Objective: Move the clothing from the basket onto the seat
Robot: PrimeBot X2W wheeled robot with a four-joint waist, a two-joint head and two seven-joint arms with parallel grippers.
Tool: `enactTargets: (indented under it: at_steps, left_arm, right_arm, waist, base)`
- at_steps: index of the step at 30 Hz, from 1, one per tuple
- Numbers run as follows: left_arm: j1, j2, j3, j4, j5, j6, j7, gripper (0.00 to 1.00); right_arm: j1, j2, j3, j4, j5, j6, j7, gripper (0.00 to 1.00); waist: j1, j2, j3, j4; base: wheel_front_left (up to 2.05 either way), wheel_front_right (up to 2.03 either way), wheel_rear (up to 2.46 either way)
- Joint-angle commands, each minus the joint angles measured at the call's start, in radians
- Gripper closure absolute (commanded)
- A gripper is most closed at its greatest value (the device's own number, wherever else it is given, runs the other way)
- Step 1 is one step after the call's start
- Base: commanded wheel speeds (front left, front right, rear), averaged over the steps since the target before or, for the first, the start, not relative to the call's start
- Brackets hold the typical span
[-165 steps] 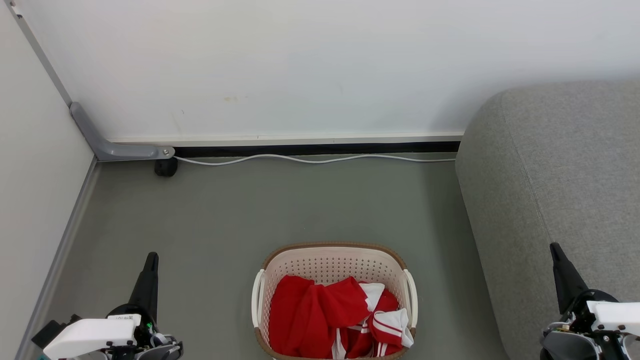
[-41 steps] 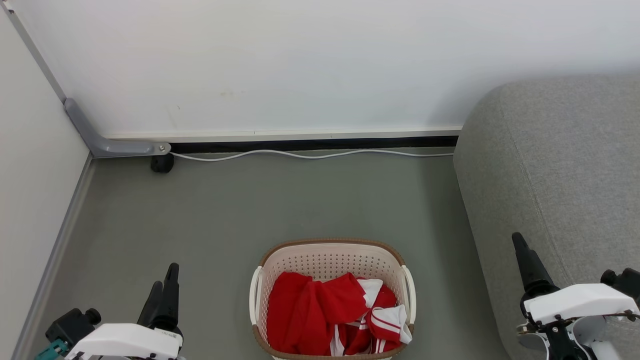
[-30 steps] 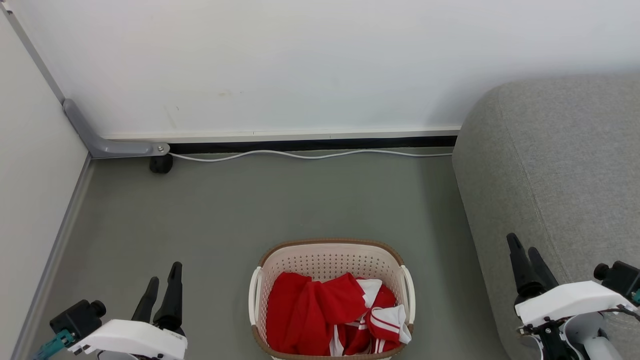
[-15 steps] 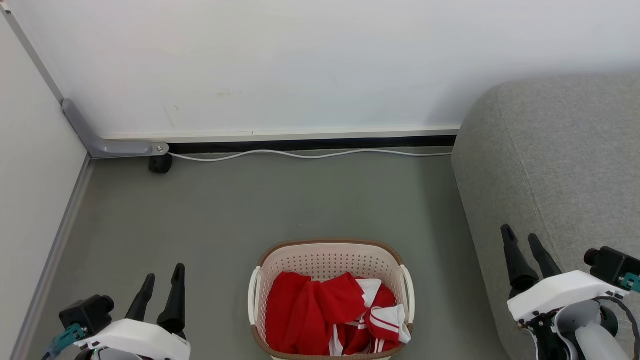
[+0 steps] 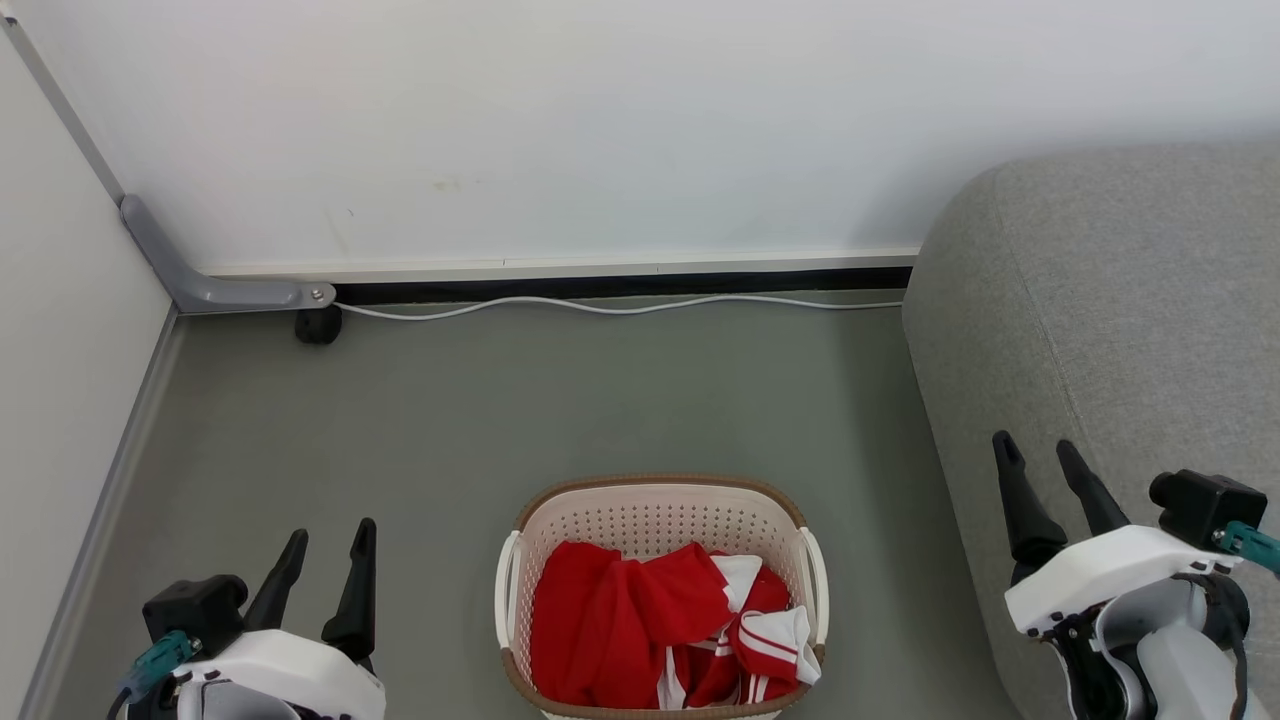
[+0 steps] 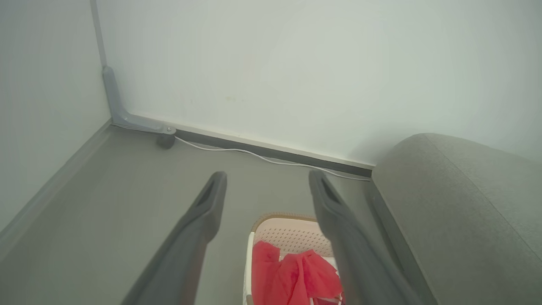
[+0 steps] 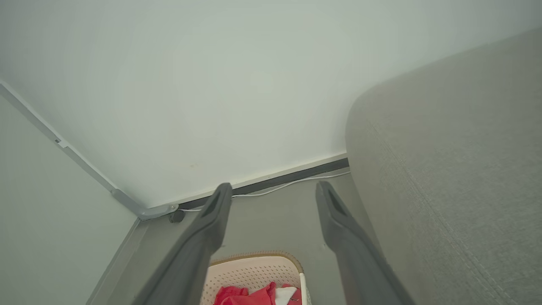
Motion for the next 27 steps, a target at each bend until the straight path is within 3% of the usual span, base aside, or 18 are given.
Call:
enactTargets:
  at_steps: [1,27]
  left_arm:
    - [-0.061,0.025,0.023,-0.018,0.041,0.006,-0.017,0.00]
    - [-0.082,0.018,0.082,0.008,0.324,0.007,-0.091,0.00]
  right_arm:
    - [-0.047,-0.018,0.020,-0.016,-0.041,0.006,-0.021,0.00]
    - [-0.104,-0.044,0.034,0.022,-0.316,0.007,-0.094,0.00]
  waist:
    - [0.0000,0.0000,0.000,0.000]
    - [0.0000,0.0000,0.004,-0.003]
  base:
    - [0.00,0.00,0.00]
    - [0.00,0.00,0.00]
